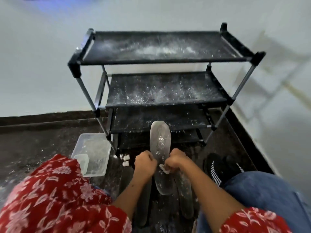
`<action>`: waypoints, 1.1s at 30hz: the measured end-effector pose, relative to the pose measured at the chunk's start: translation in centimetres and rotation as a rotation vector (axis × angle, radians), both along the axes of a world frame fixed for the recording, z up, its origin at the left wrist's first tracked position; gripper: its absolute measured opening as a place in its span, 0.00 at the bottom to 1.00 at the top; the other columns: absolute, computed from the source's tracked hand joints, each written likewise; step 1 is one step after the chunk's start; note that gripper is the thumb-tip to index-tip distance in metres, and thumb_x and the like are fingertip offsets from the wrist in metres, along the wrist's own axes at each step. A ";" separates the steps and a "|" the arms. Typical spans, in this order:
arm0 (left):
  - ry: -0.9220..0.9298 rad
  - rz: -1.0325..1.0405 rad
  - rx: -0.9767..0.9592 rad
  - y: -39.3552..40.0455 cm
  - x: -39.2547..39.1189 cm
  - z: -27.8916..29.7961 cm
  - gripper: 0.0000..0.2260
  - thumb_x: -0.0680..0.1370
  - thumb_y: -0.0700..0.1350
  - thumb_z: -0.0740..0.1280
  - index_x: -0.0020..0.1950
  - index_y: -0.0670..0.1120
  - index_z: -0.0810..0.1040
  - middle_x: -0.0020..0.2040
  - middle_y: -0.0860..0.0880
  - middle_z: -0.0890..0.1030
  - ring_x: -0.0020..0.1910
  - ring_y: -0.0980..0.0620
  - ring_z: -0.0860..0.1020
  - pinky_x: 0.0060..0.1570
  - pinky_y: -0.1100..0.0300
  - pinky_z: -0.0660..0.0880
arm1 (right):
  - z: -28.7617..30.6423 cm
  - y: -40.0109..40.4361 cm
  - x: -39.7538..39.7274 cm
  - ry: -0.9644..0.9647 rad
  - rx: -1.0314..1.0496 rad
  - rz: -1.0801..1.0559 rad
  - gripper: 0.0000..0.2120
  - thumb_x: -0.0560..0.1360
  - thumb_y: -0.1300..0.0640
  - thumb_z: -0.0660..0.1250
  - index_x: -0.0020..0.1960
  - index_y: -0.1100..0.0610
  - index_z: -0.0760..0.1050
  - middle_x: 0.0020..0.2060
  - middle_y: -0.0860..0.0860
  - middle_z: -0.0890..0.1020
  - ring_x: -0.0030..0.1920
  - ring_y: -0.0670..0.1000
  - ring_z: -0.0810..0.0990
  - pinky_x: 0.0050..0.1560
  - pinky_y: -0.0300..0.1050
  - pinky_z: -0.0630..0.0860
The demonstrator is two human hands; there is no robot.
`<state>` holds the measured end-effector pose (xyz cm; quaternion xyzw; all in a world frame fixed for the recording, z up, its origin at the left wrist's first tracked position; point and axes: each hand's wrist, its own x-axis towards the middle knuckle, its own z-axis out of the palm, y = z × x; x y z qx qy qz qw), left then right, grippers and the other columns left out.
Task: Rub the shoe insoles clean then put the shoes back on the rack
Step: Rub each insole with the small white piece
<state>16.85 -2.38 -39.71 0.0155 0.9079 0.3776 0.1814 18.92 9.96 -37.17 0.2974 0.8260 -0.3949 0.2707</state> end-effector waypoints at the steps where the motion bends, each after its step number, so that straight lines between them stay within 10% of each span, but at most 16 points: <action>1: 0.026 -0.001 0.021 0.1 -0.1 1.7 0.06 0.73 0.37 0.63 0.37 0.45 0.72 0.42 0.43 0.80 0.44 0.45 0.79 0.43 0.56 0.75 | 1.9 0.4 -0.3 0.015 -0.015 0.001 0.07 0.66 0.65 0.69 0.44 0.61 0.75 0.39 0.58 0.80 0.35 0.52 0.81 0.24 0.35 0.72; 9: 0.027 -0.019 0.288 -0.4 -1.5 11.6 0.09 0.78 0.40 0.60 0.44 0.41 0.78 0.36 0.45 0.81 0.33 0.48 0.82 0.37 0.55 0.82 | 11.3 2.8 0.1 0.216 -0.264 -0.083 0.08 0.66 0.73 0.67 0.37 0.62 0.76 0.33 0.54 0.79 0.34 0.49 0.80 0.35 0.41 0.80; 33: -0.716 0.111 1.152 0.1 -4.9 12.5 0.41 0.74 0.71 0.48 0.61 0.38 0.77 0.57 0.33 0.79 0.54 0.35 0.79 0.57 0.43 0.75 | 12.2 2.1 -0.9 0.085 -0.506 0.105 0.11 0.67 0.74 0.67 0.42 0.60 0.76 0.30 0.51 0.82 0.35 0.49 0.81 0.38 0.41 0.80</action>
